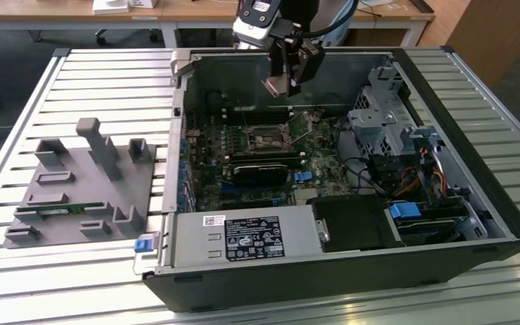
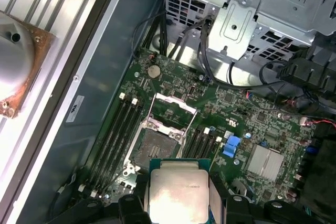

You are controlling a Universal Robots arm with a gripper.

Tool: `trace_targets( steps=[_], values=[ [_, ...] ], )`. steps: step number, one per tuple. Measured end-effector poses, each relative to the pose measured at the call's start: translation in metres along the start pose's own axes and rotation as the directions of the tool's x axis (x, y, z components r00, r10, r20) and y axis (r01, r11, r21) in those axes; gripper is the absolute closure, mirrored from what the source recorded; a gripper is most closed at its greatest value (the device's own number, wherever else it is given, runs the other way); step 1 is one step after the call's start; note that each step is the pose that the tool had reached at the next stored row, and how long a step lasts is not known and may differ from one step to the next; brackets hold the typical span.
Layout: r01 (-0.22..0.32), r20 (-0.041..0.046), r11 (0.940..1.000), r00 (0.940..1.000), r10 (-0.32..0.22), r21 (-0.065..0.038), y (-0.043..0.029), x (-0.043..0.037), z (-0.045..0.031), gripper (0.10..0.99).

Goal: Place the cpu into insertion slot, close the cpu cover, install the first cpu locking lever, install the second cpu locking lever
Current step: 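Place the cpu into insertion slot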

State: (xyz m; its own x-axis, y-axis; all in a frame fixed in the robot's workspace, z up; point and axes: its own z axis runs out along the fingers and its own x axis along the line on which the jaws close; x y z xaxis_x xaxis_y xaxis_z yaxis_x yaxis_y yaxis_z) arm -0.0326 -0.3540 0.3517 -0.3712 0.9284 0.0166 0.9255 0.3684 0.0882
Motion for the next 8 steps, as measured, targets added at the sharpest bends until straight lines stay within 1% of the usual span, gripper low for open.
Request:
trace_targets(
  steps=[5, 8],
  values=[
    [0.000, -0.0001, 1.0000, 1.0000, 0.000, 0.000, -0.0001, 0.0000, 0.0010, 0.545],
    [0.000, 0.0000, 1.0000, 1.0000, 0.000, 0.000, -0.0003, 0.0000, 0.0031, 0.545]
  ],
)
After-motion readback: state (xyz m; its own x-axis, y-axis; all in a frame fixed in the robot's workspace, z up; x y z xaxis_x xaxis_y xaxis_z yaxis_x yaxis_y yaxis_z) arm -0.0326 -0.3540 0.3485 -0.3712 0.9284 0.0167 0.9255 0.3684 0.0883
